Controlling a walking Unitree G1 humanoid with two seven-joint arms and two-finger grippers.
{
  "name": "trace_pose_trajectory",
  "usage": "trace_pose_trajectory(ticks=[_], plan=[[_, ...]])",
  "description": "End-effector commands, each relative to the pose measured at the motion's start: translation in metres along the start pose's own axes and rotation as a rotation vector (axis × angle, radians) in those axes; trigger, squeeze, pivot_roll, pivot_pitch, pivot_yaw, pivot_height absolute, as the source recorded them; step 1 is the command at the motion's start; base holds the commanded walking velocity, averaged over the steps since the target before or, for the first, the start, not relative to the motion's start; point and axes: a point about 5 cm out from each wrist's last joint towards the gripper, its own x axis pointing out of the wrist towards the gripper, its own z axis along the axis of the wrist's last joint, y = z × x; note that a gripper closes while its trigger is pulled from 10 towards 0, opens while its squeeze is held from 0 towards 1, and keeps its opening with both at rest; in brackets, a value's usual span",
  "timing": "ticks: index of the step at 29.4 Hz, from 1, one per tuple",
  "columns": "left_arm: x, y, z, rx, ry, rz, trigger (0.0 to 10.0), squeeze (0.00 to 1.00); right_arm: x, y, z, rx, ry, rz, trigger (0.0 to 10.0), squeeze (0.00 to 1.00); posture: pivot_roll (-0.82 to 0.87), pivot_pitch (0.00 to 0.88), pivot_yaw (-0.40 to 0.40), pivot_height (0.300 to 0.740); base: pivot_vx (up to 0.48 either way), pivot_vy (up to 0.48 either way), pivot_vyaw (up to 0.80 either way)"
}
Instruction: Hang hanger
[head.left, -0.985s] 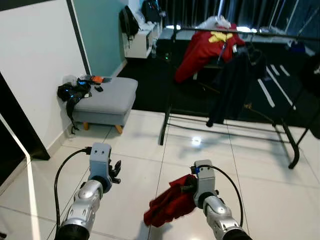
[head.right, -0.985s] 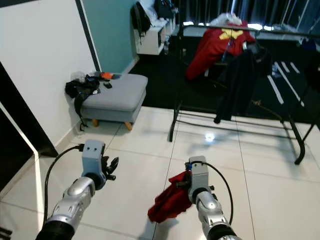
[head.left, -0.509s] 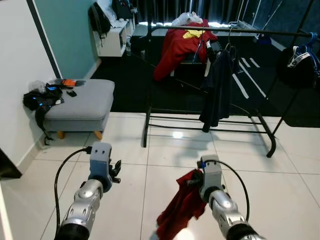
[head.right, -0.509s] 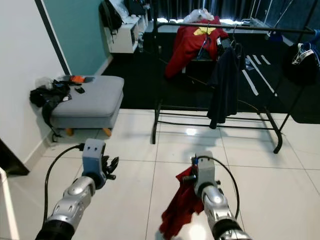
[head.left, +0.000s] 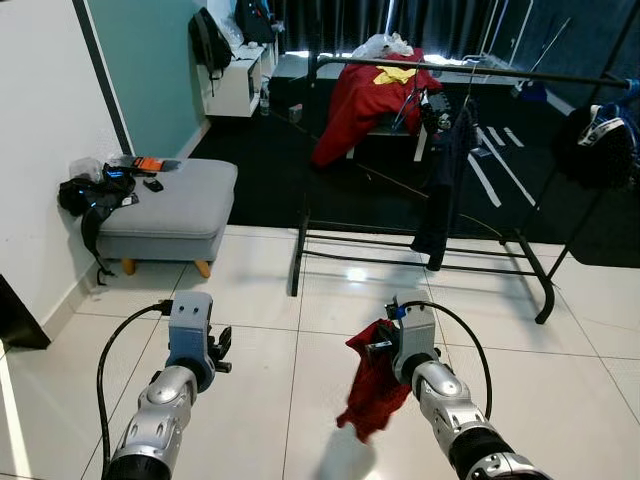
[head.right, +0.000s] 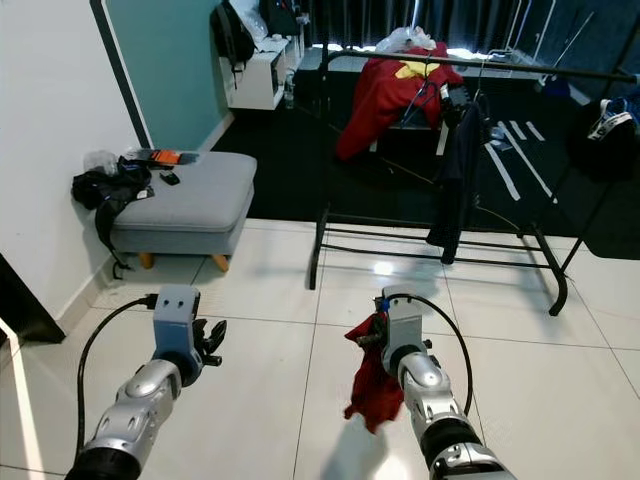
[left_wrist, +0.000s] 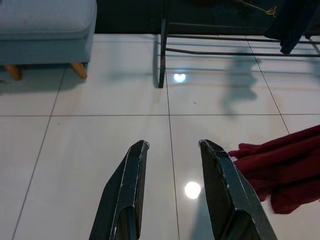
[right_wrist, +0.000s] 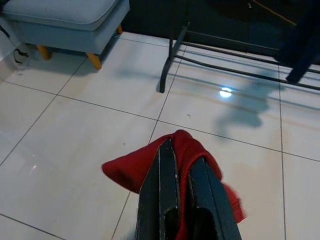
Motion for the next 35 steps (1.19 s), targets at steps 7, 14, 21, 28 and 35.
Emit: trace_pose_trajectory(ticks=[7, 14, 21, 28, 35], plan=[[0.000, 0.010, 0.006, 0.042, -0.007, 0.061, 10.0, 0.00, 0.005, 0.003, 0.012, -0.002, -0.022, 0.011, 10.0, 0.00, 0.13, 0.039, -0.040, 0.740, 0.000, 0.000, 0.00], [-0.002, 0.006, 0.004, 0.031, 0.018, 0.046, 10.0, 0.00, 0.004, 0.007, 0.009, -0.003, -0.018, 0.020, 10.0, 0.00, 0.12, 0.046, -0.015, 0.740, 0.000, -0.206, 0.00], [-0.001, -0.002, -0.004, -0.017, 0.055, 0.043, 10.0, 0.00, -0.002, 0.005, -0.003, 0.009, 0.002, 0.005, 10.0, 0.00, 0.11, 0.044, -0.011, 0.740, 0.000, -0.180, 0.00], [-0.002, -0.002, -0.004, -0.003, 0.056, 0.033, 10.0, 0.00, -0.002, 0.004, -0.004, 0.005, 0.009, 0.008, 10.0, 0.00, 0.12, 0.050, -0.009, 0.740, 0.000, 0.000, 0.00], [-0.003, 0.000, -0.005, 0.010, 0.063, 0.031, 10.0, 0.00, -0.002, 0.006, -0.004, 0.005, 0.011, 0.014, 10.0, 0.00, 0.12, 0.054, -0.008, 0.740, 0.000, 0.187, 0.00]])
